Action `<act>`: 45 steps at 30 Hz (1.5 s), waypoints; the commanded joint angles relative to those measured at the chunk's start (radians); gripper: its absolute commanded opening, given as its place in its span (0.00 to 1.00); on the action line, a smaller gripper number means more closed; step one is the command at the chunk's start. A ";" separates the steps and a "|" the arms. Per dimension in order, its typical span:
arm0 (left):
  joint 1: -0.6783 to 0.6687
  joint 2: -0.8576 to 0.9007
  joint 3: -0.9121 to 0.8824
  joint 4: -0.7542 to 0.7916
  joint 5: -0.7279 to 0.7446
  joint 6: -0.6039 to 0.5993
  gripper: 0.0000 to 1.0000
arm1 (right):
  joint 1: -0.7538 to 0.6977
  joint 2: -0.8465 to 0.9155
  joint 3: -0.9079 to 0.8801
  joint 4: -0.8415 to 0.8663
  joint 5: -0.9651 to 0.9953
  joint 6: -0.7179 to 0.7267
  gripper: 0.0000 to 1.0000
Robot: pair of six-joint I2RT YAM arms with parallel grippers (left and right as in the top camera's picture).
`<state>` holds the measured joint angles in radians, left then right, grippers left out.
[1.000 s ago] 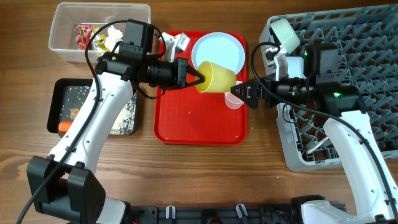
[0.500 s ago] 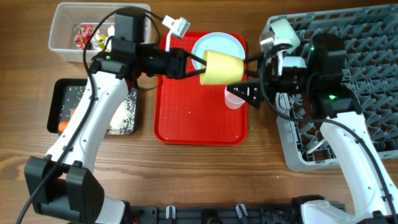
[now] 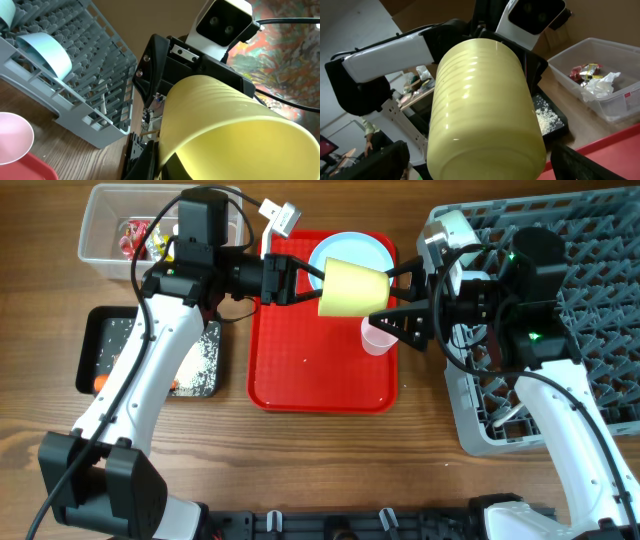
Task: Sort waste into correct bins and load items into the dishwasher rack
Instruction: 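Hand the yellow cup from the left gripper to the right gripper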
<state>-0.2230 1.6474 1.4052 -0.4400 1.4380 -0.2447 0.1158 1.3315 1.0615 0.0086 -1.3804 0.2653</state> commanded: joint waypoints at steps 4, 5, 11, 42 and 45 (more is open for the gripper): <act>0.002 -0.009 0.003 0.003 0.008 0.001 0.04 | 0.016 0.006 -0.003 0.039 -0.003 0.000 0.84; -0.001 -0.009 0.002 0.002 -0.006 0.001 0.04 | 0.024 0.006 -0.003 0.047 0.004 0.000 0.82; -0.039 -0.009 0.002 0.003 -0.055 0.002 0.04 | 0.082 0.007 -0.003 0.056 0.076 0.000 0.78; -0.042 -0.009 0.002 -0.056 -0.320 0.002 0.81 | 0.072 0.006 -0.003 0.080 0.101 0.026 0.57; -0.023 -0.009 0.002 -0.112 -0.399 0.003 0.85 | 0.039 0.006 -0.003 0.055 0.103 0.023 0.57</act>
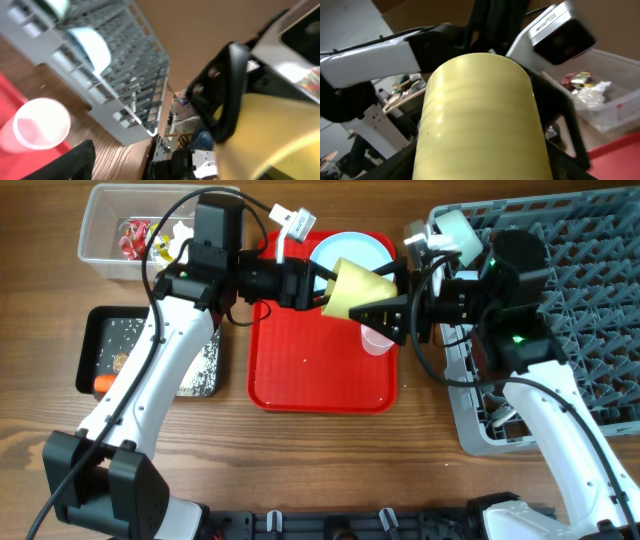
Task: Sort waste into correct bins and load items into the dishwasher rack
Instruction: 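Hand the yellow cup from the left gripper to the right gripper, then carry the yellow cup into the dish rack and release it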
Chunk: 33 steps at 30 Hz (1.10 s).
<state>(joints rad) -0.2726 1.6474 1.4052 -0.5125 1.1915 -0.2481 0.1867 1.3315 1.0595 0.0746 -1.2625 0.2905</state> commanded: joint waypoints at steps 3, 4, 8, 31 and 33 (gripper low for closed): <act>0.050 -0.009 0.002 -0.093 -0.218 0.010 0.88 | -0.062 0.006 -0.002 -0.040 0.002 -0.014 0.57; 0.057 -0.009 0.002 -0.108 -0.244 0.010 0.88 | -0.075 0.006 -0.002 -0.067 0.030 -0.029 0.57; 0.068 -0.009 0.002 -0.139 -0.330 0.010 0.89 | -0.103 0.006 -0.002 -0.171 0.155 -0.048 0.57; 0.068 -0.009 0.002 -0.268 -0.718 0.009 0.89 | -0.110 -0.158 0.038 -0.739 1.012 0.008 0.56; 0.067 -0.009 0.002 -0.271 -0.718 0.009 0.89 | -0.110 -0.173 0.055 -0.811 1.077 0.034 0.56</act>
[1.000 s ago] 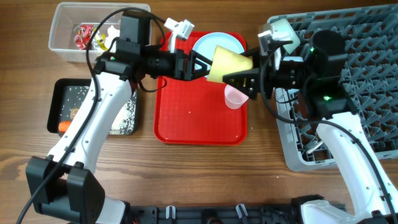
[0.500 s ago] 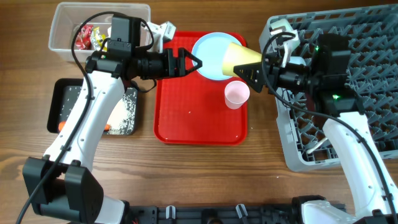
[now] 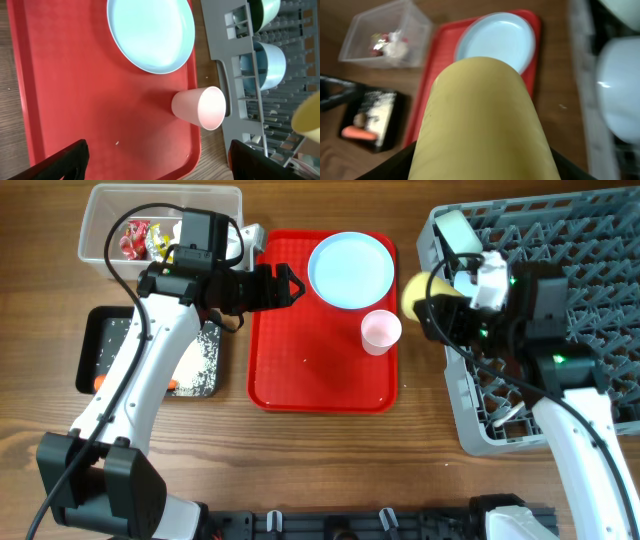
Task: Sort waste into correct bins and load items into the dishwasher rack
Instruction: 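Carry the yellow cup into the dish rack and release it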
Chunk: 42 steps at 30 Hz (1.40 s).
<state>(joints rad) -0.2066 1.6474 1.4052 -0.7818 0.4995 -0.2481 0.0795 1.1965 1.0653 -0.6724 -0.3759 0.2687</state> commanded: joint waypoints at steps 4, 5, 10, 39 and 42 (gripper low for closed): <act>0.001 -0.007 0.002 -0.013 -0.027 0.009 0.89 | -0.003 -0.052 0.071 -0.185 0.287 0.076 0.55; 0.001 -0.003 0.002 -0.017 -0.026 0.010 0.89 | -0.003 -0.054 0.073 -0.211 0.305 0.082 0.55; 0.001 0.023 0.001 -0.039 -0.027 0.010 0.89 | -0.026 -0.054 0.073 -0.310 0.383 0.100 0.55; 0.001 0.133 0.001 -0.046 -0.135 0.010 0.89 | -0.293 0.176 0.072 -0.318 0.307 0.038 0.48; 0.001 0.134 0.001 -0.046 -0.135 0.010 0.89 | -0.279 0.203 0.072 -0.307 0.308 0.032 0.48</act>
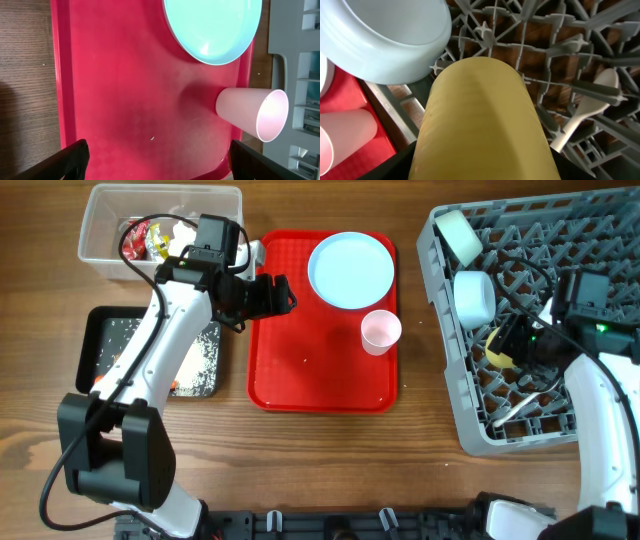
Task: Sort waste into correct bins and load items into the dishwasher rack
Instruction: 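Carry the yellow cup into the dish rack and release it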
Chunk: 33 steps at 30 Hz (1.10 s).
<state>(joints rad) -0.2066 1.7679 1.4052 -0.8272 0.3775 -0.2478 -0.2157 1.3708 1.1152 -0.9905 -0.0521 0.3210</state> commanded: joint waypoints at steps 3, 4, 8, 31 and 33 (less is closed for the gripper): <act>0.001 0.013 0.000 0.000 -0.013 0.010 0.89 | 0.016 0.053 0.023 0.021 -0.016 -0.022 0.48; 0.001 0.013 0.000 -0.001 -0.013 0.010 0.89 | 0.016 0.064 0.023 0.026 -0.016 -0.023 0.48; 0.001 0.013 -0.001 -0.001 -0.013 0.010 0.89 | 0.016 0.096 0.023 0.036 -0.016 -0.022 0.48; -0.001 0.013 -0.001 -0.001 -0.012 0.010 0.92 | 0.016 0.104 0.079 -0.007 -0.058 -0.026 1.00; -0.010 0.013 -0.001 -0.001 0.006 0.040 0.92 | 0.016 0.080 0.129 -0.045 -0.058 -0.026 1.00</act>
<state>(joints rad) -0.2066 1.7695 1.4052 -0.8276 0.3706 -0.2478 -0.2028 1.4883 1.1530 -1.0039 -0.0902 0.3054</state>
